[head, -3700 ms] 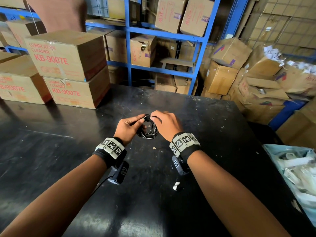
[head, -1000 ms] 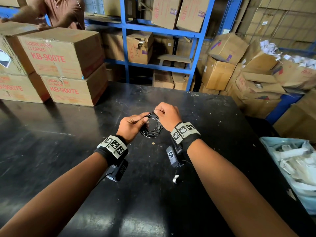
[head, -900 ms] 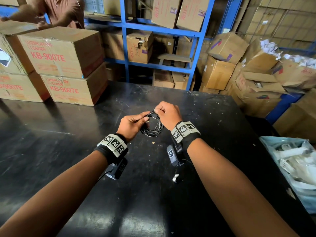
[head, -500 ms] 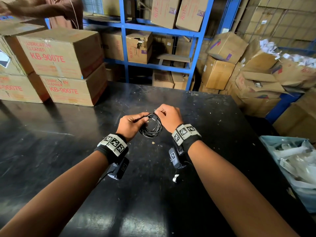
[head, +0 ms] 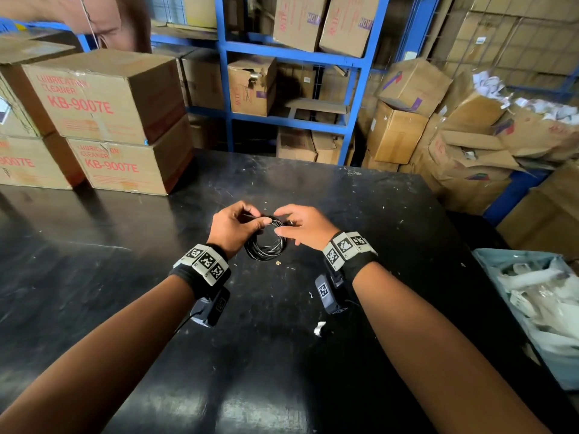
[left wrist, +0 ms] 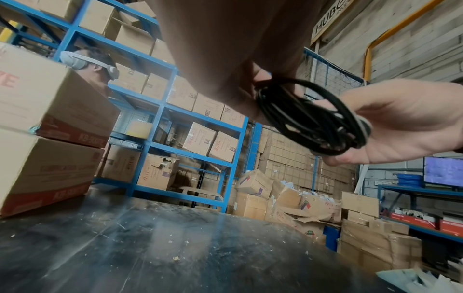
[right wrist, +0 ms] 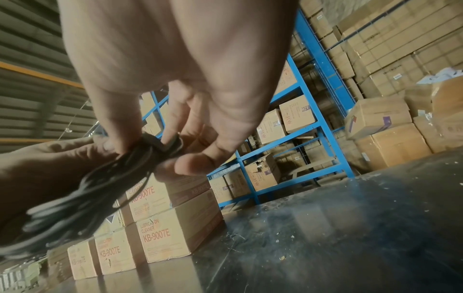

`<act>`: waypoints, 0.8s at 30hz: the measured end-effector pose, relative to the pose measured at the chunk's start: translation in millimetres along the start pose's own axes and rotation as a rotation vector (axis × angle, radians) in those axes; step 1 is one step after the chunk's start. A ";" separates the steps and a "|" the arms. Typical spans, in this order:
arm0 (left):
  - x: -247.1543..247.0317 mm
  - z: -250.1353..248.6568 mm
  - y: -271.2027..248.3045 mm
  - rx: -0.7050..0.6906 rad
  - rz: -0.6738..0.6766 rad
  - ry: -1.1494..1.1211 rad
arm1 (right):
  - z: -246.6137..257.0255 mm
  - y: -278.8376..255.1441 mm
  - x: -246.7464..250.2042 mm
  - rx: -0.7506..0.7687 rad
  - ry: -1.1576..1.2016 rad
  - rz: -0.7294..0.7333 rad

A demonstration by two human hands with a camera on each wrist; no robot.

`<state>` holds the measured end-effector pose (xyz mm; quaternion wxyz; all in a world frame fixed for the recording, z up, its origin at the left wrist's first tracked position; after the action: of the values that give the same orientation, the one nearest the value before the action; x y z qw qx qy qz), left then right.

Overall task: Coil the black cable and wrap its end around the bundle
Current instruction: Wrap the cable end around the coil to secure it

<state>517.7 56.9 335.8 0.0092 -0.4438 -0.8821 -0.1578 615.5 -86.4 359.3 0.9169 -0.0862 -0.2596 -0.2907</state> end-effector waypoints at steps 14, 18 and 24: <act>-8.4 6.0 7.6 -0.011 0.087 -0.068 | -16.5 7.8 -6.6 -0.121 0.454 -0.139; -5.8 18.9 16.0 0.001 0.111 0.073 | -25.4 7.8 -2.3 -0.091 0.223 -0.219; -22.2 30.7 16.6 -0.035 0.213 0.130 | -38.1 6.5 2.3 -0.044 0.056 -0.239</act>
<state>548.0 57.6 307.6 0.0752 -0.5239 -0.8246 -0.1997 637.2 -93.9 328.1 0.8803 -0.0667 -0.2360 -0.4061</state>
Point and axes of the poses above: each hand's wrist, its own y-axis towards the middle knuckle, its own x-axis out of the back of the hand, z = x × y, the point moved 3 cm from there along y, towards the middle knuckle, and after that the axes turned 1 degree about z, right-handed, at the moved point
